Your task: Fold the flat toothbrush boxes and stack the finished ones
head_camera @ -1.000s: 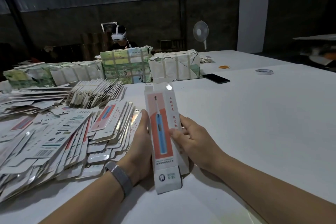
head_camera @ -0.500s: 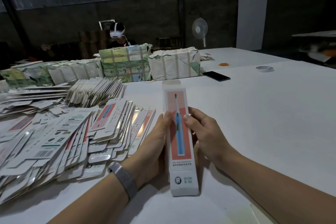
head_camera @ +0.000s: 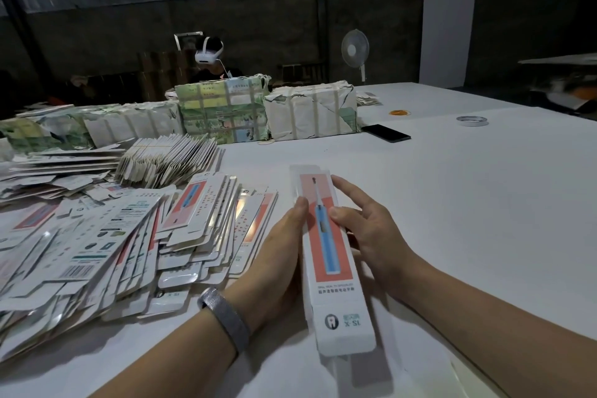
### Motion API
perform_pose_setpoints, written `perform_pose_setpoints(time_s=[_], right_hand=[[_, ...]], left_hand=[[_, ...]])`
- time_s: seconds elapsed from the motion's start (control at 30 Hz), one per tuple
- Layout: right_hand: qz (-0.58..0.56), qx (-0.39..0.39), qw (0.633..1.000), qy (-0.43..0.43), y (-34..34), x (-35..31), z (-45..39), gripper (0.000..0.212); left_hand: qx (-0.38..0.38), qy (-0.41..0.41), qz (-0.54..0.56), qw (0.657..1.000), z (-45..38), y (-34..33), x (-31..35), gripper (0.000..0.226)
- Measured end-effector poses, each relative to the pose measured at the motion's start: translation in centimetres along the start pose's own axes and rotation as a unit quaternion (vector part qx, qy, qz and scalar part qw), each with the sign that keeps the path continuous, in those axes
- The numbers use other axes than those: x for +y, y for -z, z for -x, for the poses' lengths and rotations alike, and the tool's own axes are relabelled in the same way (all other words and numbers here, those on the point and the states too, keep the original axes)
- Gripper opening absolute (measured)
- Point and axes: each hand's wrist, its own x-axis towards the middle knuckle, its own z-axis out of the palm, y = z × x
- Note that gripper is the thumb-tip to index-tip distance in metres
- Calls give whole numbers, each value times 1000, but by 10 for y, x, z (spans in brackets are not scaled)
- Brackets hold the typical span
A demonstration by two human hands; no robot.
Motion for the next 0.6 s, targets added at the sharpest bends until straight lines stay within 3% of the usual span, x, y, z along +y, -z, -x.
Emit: perform_pose_setpoints(time_s=[0.07,0.3,0.6], right_hand=[[-1,-3,1000,-2,-1,-1,0,33],[-1,-1,1000,-14,0,-3,2,38],[-32,19,999,-31,5,-1,-1,29]], left_hand=[[27,12,6,1000,-2,1,-1,48],[58,25,28,998,-5,4,-3,37],[-29,-7,-65,997,2,7,-3,43]])
